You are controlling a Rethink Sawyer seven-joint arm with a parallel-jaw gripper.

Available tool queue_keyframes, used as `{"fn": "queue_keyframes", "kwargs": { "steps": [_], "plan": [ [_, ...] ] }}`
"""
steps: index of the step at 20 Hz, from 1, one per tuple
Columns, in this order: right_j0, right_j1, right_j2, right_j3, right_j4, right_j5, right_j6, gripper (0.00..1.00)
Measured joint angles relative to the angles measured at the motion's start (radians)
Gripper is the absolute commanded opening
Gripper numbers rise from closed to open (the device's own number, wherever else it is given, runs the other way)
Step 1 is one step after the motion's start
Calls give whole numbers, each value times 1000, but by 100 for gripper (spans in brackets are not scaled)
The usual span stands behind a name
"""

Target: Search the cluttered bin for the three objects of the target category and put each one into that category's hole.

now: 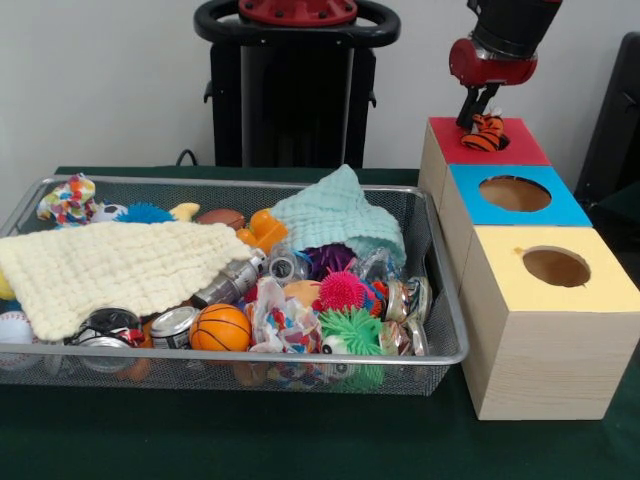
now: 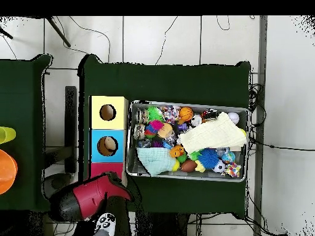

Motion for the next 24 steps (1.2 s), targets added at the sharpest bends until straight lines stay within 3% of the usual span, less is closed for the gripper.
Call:
{"fn": "queue_keyframes", "kwargs": {
  "steps": [13,24],
  "plan": [
    [3,-14,-1,1,23,3,0,0],
    [3,-76,-1,2,60,104,0,0]
  ]
}}
